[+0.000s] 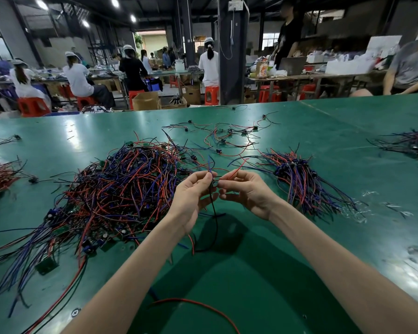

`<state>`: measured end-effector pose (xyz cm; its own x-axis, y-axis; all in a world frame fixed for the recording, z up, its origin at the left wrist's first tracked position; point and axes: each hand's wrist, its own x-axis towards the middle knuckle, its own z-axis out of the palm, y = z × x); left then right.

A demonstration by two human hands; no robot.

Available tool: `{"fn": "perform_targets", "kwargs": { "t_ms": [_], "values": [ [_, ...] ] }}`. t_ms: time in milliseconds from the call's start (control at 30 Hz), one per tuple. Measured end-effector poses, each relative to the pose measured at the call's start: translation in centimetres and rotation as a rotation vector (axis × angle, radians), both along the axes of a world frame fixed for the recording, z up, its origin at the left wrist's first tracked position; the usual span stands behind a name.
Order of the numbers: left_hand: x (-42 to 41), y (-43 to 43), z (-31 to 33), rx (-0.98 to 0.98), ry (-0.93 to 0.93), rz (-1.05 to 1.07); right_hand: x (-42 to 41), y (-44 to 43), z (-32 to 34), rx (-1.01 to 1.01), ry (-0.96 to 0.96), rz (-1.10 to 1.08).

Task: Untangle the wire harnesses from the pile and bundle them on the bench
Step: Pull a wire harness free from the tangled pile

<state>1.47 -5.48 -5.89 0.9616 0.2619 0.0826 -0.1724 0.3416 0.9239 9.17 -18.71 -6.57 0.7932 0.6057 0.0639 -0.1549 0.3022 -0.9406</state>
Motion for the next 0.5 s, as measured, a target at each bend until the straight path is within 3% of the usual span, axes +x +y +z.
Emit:
{"fn": "perform_targets", "kwargs": {
  "t_ms": [133, 333, 500],
  "values": [
    [0.4, 0.7, 0.1, -0.115, -0.047, 0.058, 0.1, -0.2, 0.1, 0.009, 0.118, 0.077],
    [0.6, 1.6, 0.7, -0.319, -0.014, 0.051, 0.8, -1.9, -0.7, 0.01, 0.093, 0.463],
    [0.5, 1.2, 1.0, -0.377, -0.001, -0.015, 1.2, -1.9, -0.3, 0.022, 0.158, 0.345]
  ]
}}
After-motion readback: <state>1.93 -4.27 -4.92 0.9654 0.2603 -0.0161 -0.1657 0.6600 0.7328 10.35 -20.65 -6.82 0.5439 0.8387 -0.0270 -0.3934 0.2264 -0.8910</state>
